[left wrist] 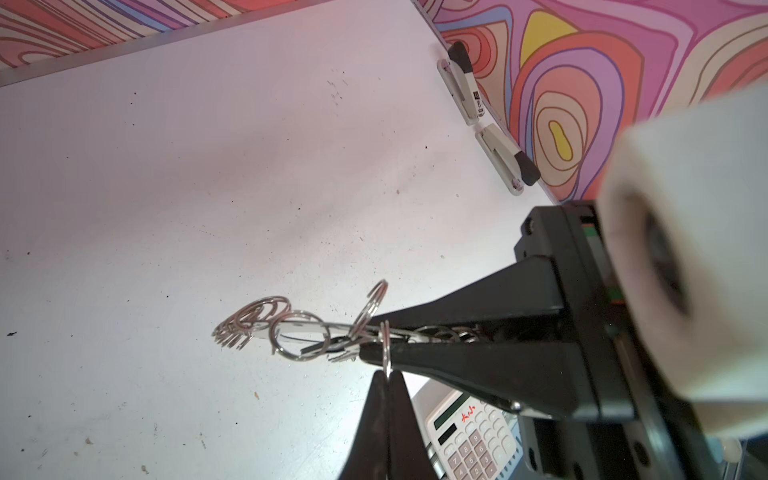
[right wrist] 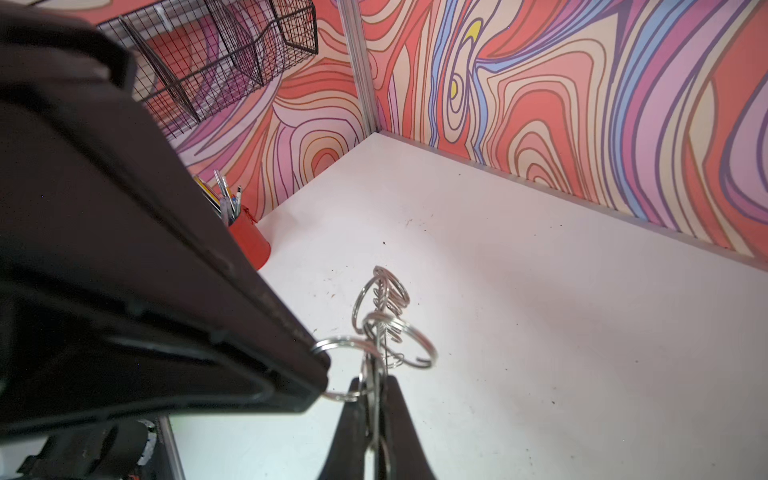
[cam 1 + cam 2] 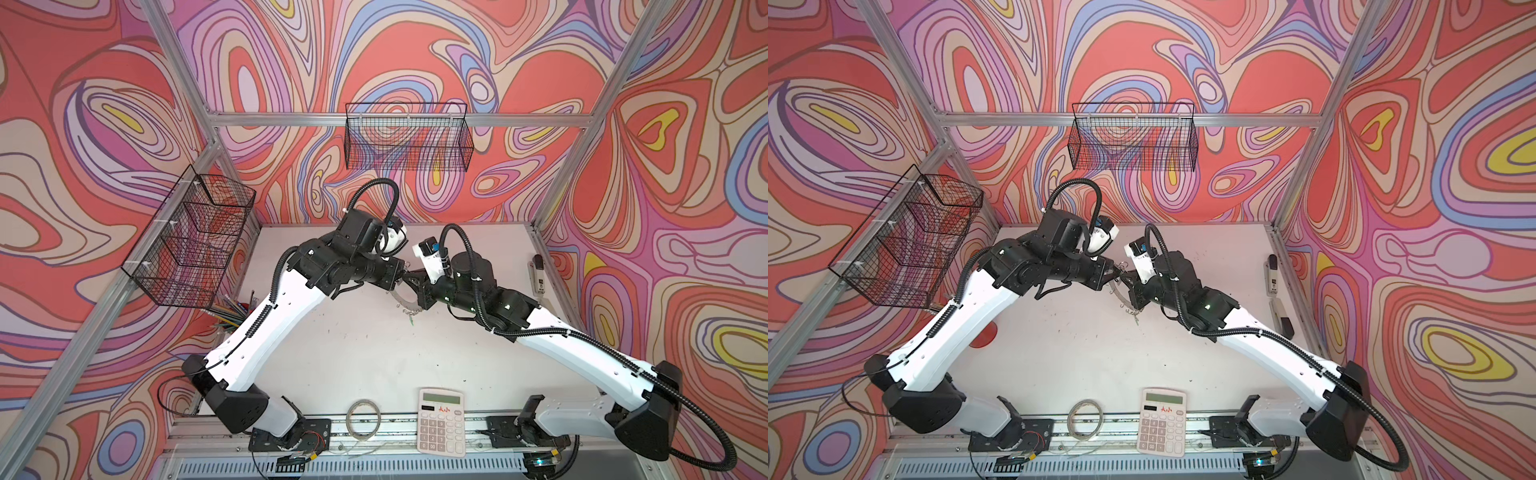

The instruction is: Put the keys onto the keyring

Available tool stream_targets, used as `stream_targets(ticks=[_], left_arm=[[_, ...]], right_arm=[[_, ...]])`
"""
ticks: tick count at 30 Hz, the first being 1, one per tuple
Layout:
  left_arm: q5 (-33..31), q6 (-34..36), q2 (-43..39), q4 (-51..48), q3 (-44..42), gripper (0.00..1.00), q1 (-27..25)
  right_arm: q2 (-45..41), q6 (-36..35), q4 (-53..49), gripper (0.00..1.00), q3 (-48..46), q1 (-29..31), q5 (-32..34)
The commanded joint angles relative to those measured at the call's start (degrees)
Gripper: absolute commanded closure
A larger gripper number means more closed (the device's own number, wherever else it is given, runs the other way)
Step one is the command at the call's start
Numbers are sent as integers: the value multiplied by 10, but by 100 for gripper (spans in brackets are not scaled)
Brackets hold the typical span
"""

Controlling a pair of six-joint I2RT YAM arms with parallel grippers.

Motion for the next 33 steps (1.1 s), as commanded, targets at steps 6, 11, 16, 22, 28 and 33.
stream_targets(ticks=[6, 11, 16, 22, 28, 33], left_arm=[[31, 76, -14, -190, -13, 100, 11], [42, 95, -12, -204, 3, 100, 15], [74, 88, -41, -155, -2, 100, 25], [130, 84, -55, -133, -22, 100, 32], [101, 93, -55, -144, -46, 100, 32], [100, 108, -102, -98, -91, 100, 32]], right_arm=[[-27, -87, -39, 100, -6, -14, 101], [-21, -101, -43, 100, -9, -14, 69], [-20, -82, -23, 100, -29, -14, -5], [-17, -63, -6, 100, -38, -14, -72], [-10, -54, -7, 100, -22, -14, -151], [-21, -40, 0, 100, -17, -14, -181]])
